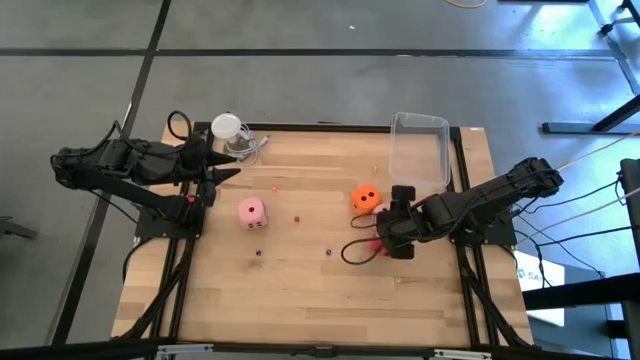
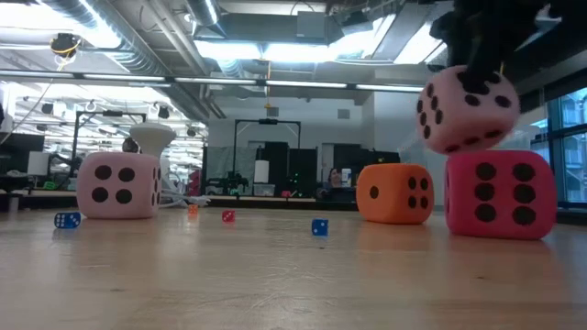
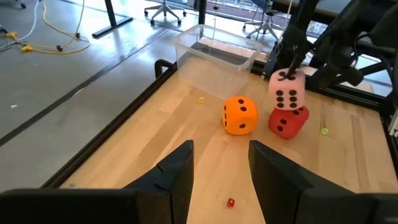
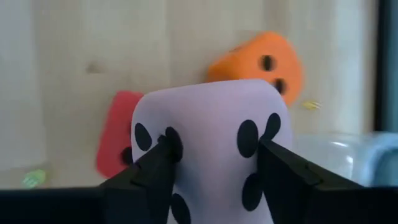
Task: Pick & Place Dice
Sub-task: Put the right large pink die into the container
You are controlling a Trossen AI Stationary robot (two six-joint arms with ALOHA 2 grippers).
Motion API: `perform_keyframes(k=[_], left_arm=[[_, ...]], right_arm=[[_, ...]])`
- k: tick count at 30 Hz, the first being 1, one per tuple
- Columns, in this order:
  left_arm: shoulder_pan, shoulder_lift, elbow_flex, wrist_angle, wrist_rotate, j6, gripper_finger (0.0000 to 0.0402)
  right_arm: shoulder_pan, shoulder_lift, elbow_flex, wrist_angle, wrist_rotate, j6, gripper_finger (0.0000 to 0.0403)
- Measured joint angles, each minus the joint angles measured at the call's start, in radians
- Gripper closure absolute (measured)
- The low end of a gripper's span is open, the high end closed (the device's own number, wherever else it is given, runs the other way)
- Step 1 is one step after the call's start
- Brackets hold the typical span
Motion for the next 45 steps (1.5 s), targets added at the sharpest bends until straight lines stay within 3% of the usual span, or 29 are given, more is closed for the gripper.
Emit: perform_keyframes(k=[7,14,23,26,33,39,45], left_arm=[[0.000,0.000,0.000,0.000,-0.017,0.009,0.0256],[0.000,0.000,0.000,0.000,-0.016,0.007,0.0256],[0.000,-0.022,0.000,0.000,0.018,0.009,0.0256],[0.000,-0.031,0.000,0.000,0.005,0.034,0.0256],[0.000,-0.044,0.000,0.000,-0.036,0.078,0.0256],[0.000,-0.047,0.001,0.001,-0.038,0.080,0.0256],[0.000,-0.047,0.001,0.000,-0.036,0.080,0.0256]], right_arm=[[-0.009,-0.002,0.095,-0.081,0.105,0.056,0.0254],[-0.061,-0.031,0.199,-0.273,0.231,0.223,0.0275],[-0.187,-0.347,0.197,-0.297,0.250,0.419,0.0281],[-0.278,-0.409,0.197,-0.355,0.258,0.436,0.0281],[-0.541,-0.394,0.197,-0.364,0.121,0.263,0.0281],[-0.742,-0.273,0.197,-0.338,-0.041,0.119,0.0289],[-0.888,-0.131,0.197,-0.294,-0.104,-0.026,0.0291]])
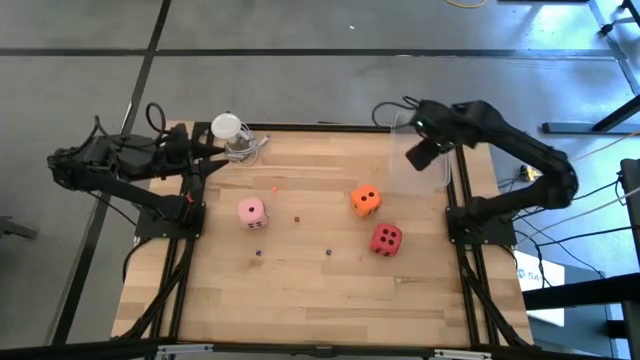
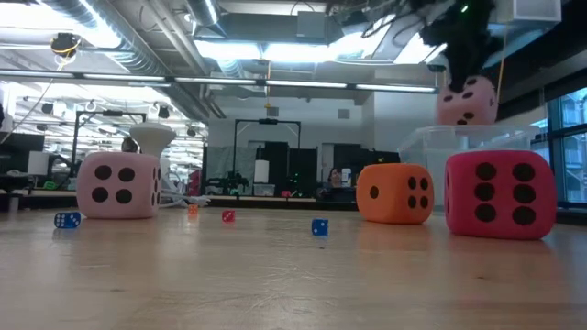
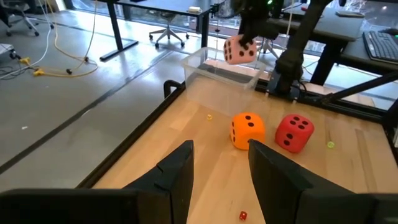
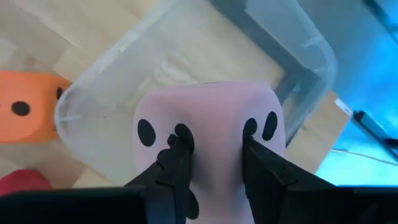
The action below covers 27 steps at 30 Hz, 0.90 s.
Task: Pick & Place Dice
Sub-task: Put the right large pink die into the container
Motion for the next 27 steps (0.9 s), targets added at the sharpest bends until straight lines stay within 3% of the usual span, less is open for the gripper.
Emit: perform_keyframes(k=[10,19,27], left_arm=[[0.000,0.000,0.000,0.000,-0.007,0.008,0.0256],[0.000,0.000,0.000,0.000,-0.008,0.000,0.0256],[0.000,0.000,-0.001,0.003,-0.015,-0.001,0.0256]], right_arm=[[-0.074,0.187,-0.082,0.072,-0.035,-0.137,0.0304],[-0.071,0.187,-0.322,0.188,-0.112,-0.142,0.0315],[-0.062,0.184,-0.377,0.310,-0.164,-0.136,0.0316]])
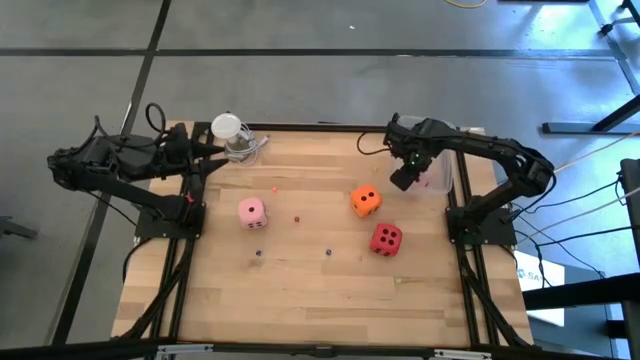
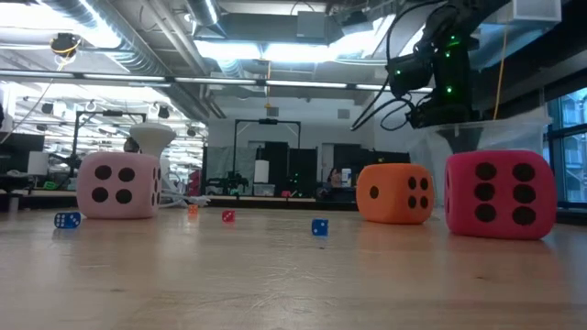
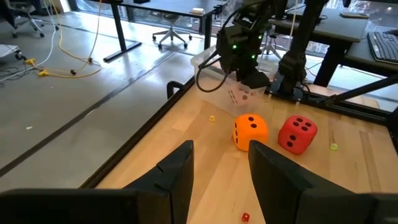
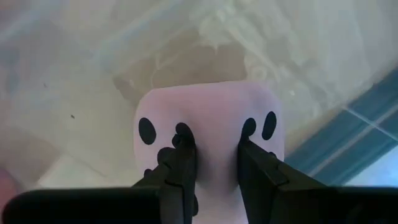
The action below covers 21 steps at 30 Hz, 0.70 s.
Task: Pick & Place Dice
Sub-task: Put the right large pink die into the container
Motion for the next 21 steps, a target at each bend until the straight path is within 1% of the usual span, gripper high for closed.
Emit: perform_keyframes(k=[15,16,18,21], left_arm=[[0.000,0.000,-0.001,0.001,-0.002,-0.009,0.0256],[0.000,0.000,-0.001,0.001,-0.002,-0.009,0.0256],[0.000,0.000,-0.001,0.001,-0.002,-0.009,0.0256],[0.000,0.000,-0.001,0.001,-0.002,-0.009,0.0256]], right_arm=[[0.000,-0.016,-0.004,-0.009,0.002,-0.033,0.0321],[0.000,-0.024,-0.004,-0.010,0.007,-0.041,0.0315],[0.000,-0.052,-0.004,-0.009,0.007,-0.045,0.0274],[0.000,-0.095,-0.004,-0.018,-0.001,-0.029,0.0190]])
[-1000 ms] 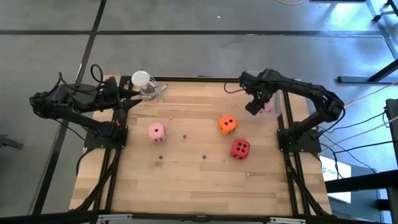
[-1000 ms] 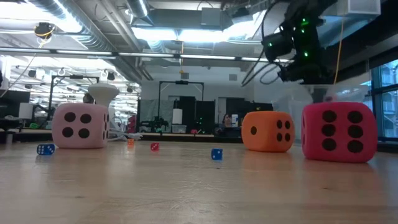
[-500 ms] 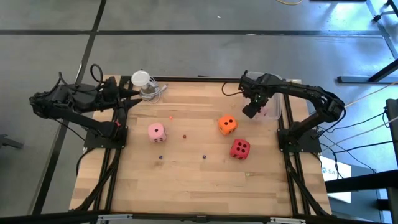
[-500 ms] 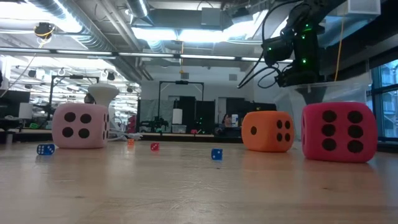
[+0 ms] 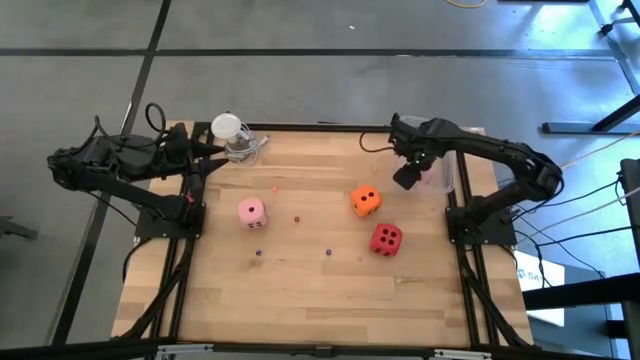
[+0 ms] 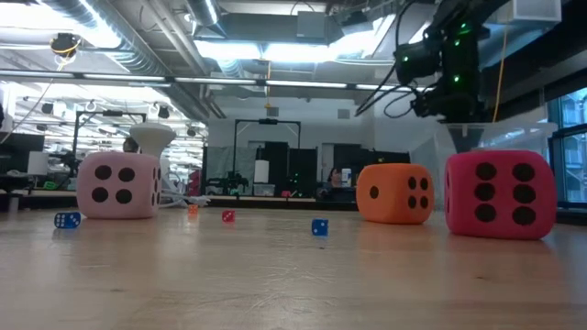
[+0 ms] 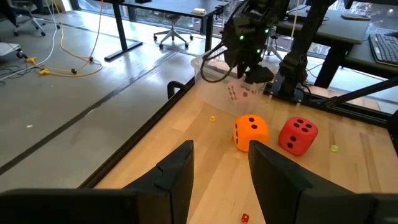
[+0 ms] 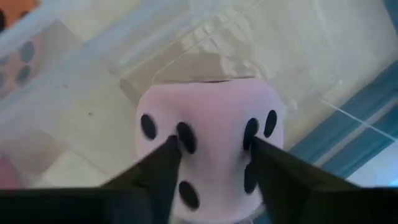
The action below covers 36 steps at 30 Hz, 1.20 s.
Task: Pick & Place Dice
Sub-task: Put the right large pink die into the container, then put the small green die into the container
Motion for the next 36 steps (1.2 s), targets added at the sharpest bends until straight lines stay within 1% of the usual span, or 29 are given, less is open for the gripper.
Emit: perform_keyframes(k=[2,4,6,9,14,18,23,25,27,30,36], left_arm=[[0.000,0.000,0.000,0.000,0.000,0.000,0.0256],[0.000,0.000,0.000,0.000,0.000,0.009,0.0256],[0.000,0.000,0.000,0.000,-0.007,0.020,0.0256],[0.000,0.000,0.000,0.000,-0.016,0.026,0.0256],[0.000,0.000,0.000,0.000,-0.015,0.026,0.0256],[0.000,0.000,0.000,0.000,-0.015,0.021,0.0256],[0.000,0.000,0.000,0.000,-0.015,0.006,0.0256],[0.000,0.000,0.000,0.000,-0.015,0.003,0.0256],[0.000,0.000,0.000,0.000,-0.015,0.002,0.0256],[0.000,0.000,0.000,0.000,-0.016,-0.002,0.0256],[0.000,0.000,0.000,0.001,-0.015,-0.030,0.0256]], right_arm=[[0.000,-0.031,0.000,-0.012,-0.018,0.014,0.0142],[0.000,-0.052,0.000,-0.019,-0.033,0.021,0.0110],[0.000,-0.063,0.001,-0.020,-0.042,0.022,0.0093],[0.002,-0.078,0.001,-0.027,-0.058,0.038,0.0089],[0.021,-0.139,0.013,-0.032,-0.075,0.077,0.0111],[0.056,-0.224,0.064,-0.068,-0.082,0.124,0.0134],[0.137,-0.330,0.139,-0.080,-0.172,0.188,0.0161],[0.197,-0.354,0.161,-0.081,-0.195,0.210,0.0172],[0.279,-0.368,0.171,-0.080,-0.239,0.241,0.0183],[0.411,-0.373,0.177,-0.079,-0.290,0.243,0.0198],[0.679,-0.337,0.177,-0.080,-0.268,0.378,0.0224]])
